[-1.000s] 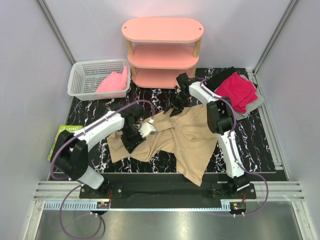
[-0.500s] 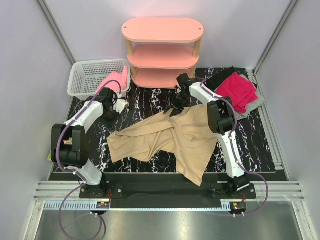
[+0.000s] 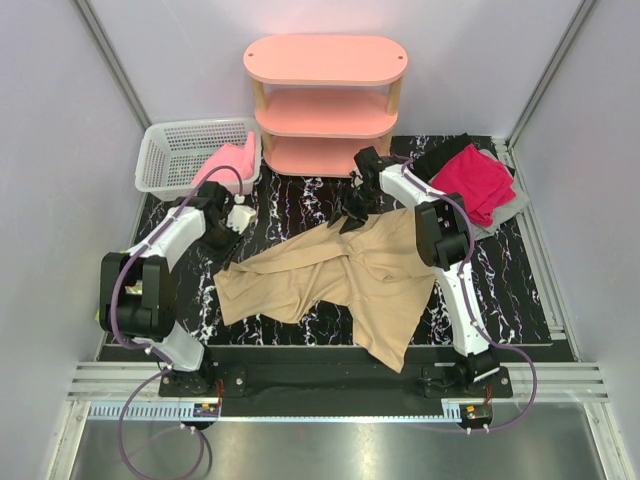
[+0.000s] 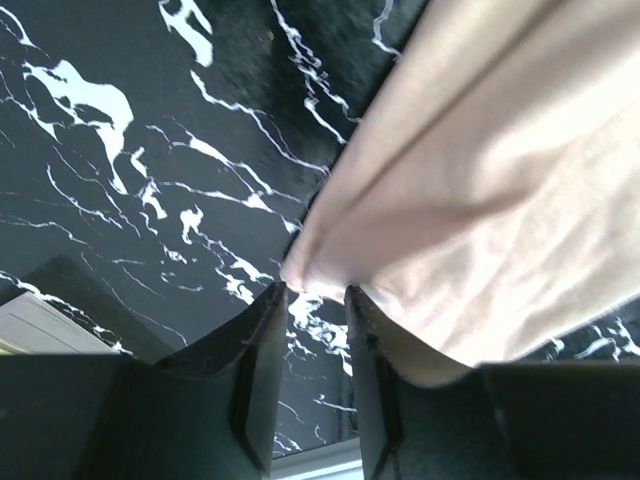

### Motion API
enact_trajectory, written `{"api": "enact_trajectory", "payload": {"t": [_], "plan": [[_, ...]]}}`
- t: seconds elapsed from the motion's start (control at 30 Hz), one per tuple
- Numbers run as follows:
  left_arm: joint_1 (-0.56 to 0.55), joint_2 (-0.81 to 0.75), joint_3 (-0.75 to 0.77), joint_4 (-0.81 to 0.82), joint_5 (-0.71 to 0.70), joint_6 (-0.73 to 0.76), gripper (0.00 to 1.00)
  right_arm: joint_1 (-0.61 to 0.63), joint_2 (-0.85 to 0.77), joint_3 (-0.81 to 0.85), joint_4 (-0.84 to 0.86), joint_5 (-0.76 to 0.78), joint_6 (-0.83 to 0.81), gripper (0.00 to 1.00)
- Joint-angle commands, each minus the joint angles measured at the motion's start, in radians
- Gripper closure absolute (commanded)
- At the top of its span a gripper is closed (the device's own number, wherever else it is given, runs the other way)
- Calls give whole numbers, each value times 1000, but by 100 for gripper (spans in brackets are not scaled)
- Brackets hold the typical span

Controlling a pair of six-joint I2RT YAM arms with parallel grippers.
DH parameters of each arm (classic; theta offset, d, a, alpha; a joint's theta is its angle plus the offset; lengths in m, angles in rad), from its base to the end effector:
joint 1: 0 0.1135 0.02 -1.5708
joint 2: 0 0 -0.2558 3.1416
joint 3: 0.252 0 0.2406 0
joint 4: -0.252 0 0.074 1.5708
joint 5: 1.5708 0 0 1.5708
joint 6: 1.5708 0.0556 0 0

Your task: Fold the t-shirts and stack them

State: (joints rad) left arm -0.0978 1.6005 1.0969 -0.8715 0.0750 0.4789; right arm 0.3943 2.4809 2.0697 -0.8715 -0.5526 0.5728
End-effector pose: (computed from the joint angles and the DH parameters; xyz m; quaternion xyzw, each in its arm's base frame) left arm 0.2840 -0.0321 0.1823 0.2863 0.9524 -0.0182 0.1029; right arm 0.4449 0.2167 0.1160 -0.0459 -0.9518 -0.3032 0.0032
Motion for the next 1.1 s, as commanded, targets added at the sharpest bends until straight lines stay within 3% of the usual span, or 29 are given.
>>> {"api": "enact_trajectory", "payload": {"t": [0.0,0.13,0.27,0.97,1.07], "plan": [[1,-79,37,-52,63,13,61,-21,27,-34,6,137,-54,48],[-40,-125,6,-66,91,9,48,-21,29,-34,8,138,-54,48],[-97,-126,-54,-37,68,-11,46,-21,30,-33,6,135,-51,48],[-105,-31,-77,92,-60,6,51,-23,18,-59,19,129,-57,48],[-100,-8,-97,124,-72,18,60,-21,15,-62,17,131,-59,49]]}}
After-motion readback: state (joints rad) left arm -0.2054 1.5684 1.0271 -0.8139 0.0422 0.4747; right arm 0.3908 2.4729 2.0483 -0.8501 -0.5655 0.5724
